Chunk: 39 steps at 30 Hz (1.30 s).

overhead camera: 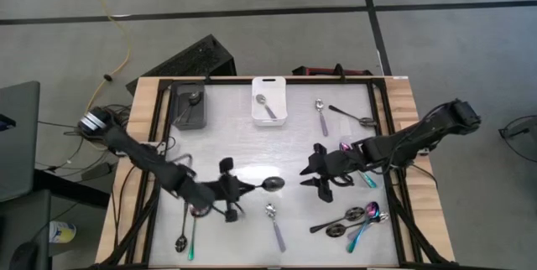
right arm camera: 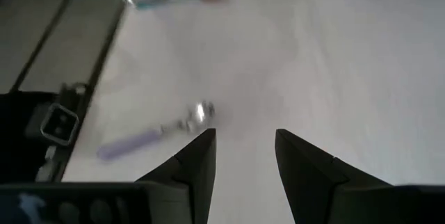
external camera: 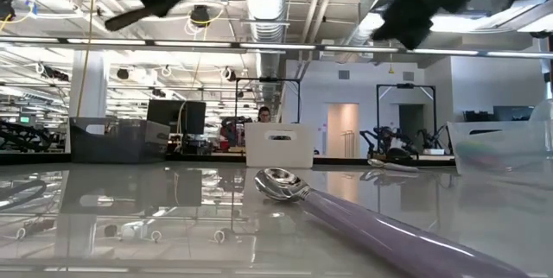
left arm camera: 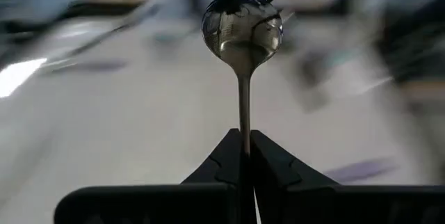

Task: Sort silverware by color (type)
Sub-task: Put the black spoon into the black bin

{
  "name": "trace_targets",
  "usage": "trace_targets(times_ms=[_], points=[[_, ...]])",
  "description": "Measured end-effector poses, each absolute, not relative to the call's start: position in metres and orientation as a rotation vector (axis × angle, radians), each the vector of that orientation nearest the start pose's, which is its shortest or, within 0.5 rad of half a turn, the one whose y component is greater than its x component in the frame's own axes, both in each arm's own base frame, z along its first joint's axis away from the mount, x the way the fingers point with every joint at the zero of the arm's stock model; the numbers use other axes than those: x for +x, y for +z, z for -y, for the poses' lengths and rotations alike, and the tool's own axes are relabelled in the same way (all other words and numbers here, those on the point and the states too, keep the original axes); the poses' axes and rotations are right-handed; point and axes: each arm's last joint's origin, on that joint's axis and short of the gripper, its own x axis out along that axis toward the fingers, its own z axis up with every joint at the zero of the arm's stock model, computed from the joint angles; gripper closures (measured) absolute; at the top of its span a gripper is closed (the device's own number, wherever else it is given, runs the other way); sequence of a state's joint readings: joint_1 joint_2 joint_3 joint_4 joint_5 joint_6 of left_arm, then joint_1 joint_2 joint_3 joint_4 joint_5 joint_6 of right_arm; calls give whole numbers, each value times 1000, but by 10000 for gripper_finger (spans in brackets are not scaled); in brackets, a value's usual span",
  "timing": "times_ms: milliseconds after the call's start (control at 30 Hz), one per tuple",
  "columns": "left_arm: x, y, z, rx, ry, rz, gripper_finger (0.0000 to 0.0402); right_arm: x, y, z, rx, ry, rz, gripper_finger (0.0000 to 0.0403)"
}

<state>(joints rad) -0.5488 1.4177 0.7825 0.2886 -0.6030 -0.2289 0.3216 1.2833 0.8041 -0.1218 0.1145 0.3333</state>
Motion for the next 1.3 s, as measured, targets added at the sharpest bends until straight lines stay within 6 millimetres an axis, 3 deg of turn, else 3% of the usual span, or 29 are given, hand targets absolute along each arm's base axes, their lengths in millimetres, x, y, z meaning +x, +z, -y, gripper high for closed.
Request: trace_targets(times_ms=[167, 300, 433, 600, 1033, 1167, 1300], points=[[243, 214, 119, -340, -256, -23, 400, 274, 247, -98, -61, 230, -389, 232], [231, 200, 109, -464, -247, 22, 400, 281, 246, -113, -412, 315, -237, 232], [229, 194, 107, -508, -184, -2, 400, 289, 250, -122, -637, 223, -124, 232], [229, 194, 107, -489, -177, -4, 401, 299, 256, -125, -698, 85, -127, 232], [230, 195, 107, -485, -164, 0, 401, 326, 254, -134, -788, 81, -136, 243], [230, 194, 107, -491, -164, -9, 399, 335, 251, -137, -809, 71, -146, 286], [230, 193, 106, -516, -152, -18, 387, 337, 251, -138, -817, 43, -165, 366]])
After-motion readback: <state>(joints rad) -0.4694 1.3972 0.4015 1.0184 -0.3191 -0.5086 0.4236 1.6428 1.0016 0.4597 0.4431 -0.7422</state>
